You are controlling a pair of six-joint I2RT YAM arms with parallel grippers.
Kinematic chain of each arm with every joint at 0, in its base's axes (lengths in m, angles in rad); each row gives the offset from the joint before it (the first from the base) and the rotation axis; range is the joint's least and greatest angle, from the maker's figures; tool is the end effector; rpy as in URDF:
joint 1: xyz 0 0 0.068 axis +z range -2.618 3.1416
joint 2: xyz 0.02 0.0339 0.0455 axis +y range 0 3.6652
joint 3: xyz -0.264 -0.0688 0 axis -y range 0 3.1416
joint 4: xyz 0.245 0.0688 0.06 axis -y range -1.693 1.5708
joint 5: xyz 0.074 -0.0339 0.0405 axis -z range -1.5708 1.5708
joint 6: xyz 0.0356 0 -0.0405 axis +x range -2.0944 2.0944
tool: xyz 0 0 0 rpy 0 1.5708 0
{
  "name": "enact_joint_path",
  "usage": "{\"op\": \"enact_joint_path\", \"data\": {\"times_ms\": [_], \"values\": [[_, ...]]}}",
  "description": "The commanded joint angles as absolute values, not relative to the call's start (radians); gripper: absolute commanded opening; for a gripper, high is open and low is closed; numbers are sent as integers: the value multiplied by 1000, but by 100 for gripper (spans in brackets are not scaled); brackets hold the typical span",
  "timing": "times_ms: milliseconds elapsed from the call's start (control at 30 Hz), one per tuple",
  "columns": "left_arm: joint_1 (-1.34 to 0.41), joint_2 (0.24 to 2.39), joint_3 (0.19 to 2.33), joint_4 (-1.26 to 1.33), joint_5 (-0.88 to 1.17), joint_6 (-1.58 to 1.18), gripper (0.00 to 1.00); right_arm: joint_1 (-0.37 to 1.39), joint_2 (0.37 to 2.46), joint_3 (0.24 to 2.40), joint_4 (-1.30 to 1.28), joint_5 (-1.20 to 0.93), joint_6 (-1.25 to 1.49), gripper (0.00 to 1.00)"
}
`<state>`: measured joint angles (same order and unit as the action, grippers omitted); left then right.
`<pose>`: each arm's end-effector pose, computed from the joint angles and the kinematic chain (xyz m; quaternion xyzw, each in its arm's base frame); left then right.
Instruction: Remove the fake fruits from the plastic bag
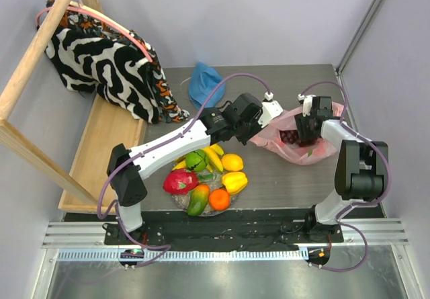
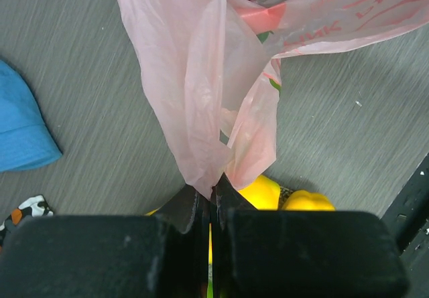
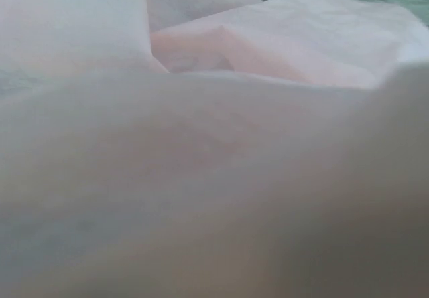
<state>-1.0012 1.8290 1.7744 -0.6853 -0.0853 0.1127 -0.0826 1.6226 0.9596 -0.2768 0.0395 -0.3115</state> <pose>0.2270 -0.3488 0.3415 0.4686 0.7851 -0.1381 0.3809 0.3271 -0.0285 0.1852 -0.1025 0.9449 -0.0791 0.3005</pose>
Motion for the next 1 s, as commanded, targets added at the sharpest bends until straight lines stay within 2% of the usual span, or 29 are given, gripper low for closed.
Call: {"op": "enact_joint_path", "data": {"times_ms": [0, 100, 133, 367, 500, 833, 900, 933, 967], "values": [[-1005, 1842, 1833, -660, -115, 140, 0, -87, 1623, 1005, -236, 12, -347, 36], [-1003, 1861, 1850, -654, -140, 146, 0, -87, 1562, 1052, -297, -107, -360, 14], [-1005, 1865, 1856, -650, -149, 144, 0, -87, 1536, 1060, -311, -138, -359, 11], [-973, 1936, 1968, -614, -294, 184, 0, -87, 1321, 1169, -556, -399, -359, 2], [-917, 1996, 2081, -615, -301, 186, 0, -87, 1221, 1201, -577, -465, -328, 1], [-835, 2091, 2259, -583, -342, 201, 0, -87, 1225, 1457, -542, -574, -198, 1], [-822, 2091, 2257, -572, -344, 207, 25, -87, 1242, 1497, -513, -589, -149, 1], [-821, 2080, 2252, -574, -341, 207, 48, -87, 1250, 1509, -506, -597, -138, 1], [-819, 2074, 2238, -572, -341, 204, 57, -87, 1256, 1519, -499, -609, -124, 1]]}}
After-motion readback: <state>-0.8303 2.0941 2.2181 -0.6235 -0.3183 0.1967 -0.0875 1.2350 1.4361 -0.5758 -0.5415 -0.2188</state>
